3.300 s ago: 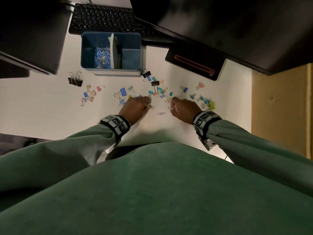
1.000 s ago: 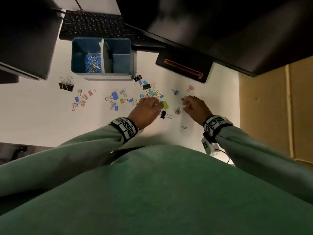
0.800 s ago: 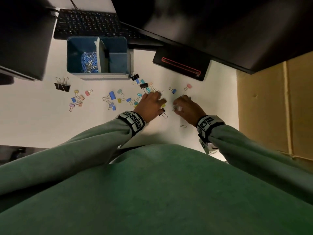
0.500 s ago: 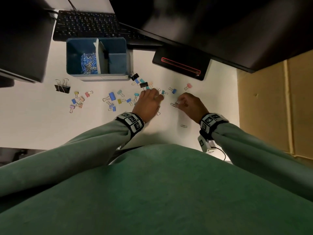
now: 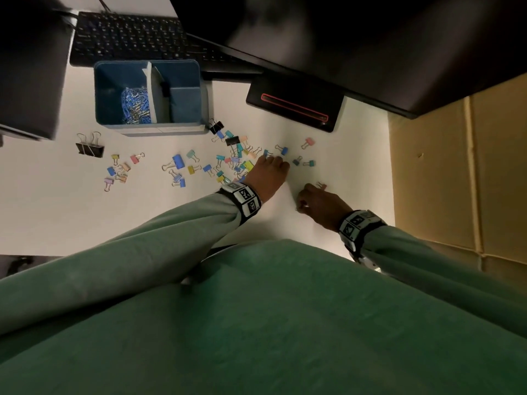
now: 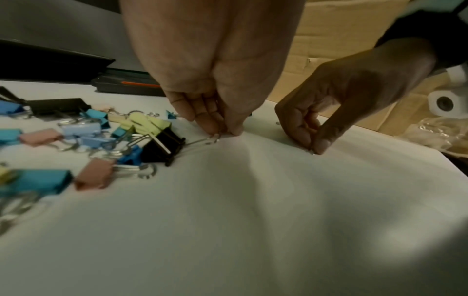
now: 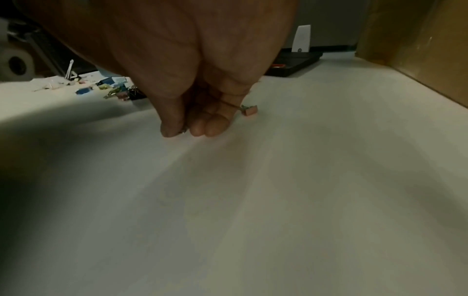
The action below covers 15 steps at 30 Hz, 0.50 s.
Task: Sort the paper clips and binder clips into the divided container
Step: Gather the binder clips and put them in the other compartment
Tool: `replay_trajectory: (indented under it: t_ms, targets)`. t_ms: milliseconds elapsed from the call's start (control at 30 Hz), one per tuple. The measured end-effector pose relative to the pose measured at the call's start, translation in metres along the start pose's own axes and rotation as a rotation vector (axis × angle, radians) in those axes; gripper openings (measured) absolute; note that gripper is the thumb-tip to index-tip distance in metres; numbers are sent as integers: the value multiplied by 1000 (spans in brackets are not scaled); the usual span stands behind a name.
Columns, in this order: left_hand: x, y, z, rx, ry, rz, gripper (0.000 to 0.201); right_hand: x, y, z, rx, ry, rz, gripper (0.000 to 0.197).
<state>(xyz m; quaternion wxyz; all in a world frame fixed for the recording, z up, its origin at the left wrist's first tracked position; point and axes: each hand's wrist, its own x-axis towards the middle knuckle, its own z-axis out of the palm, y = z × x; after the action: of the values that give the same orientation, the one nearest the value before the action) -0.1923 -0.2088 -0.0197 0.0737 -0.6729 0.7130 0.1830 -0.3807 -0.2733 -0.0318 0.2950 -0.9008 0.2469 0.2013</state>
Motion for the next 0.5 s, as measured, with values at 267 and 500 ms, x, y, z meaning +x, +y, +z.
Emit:
replay_trajectory:
  t_ms: [267, 500]
  targets:
    - [-75, -44, 15, -134, 204, -54, 57, 15, 4, -29, 72, 305, 172, 8]
    - [-119, -55, 36, -38, 56, -42, 71, 20, -3, -16, 211, 288, 346, 10]
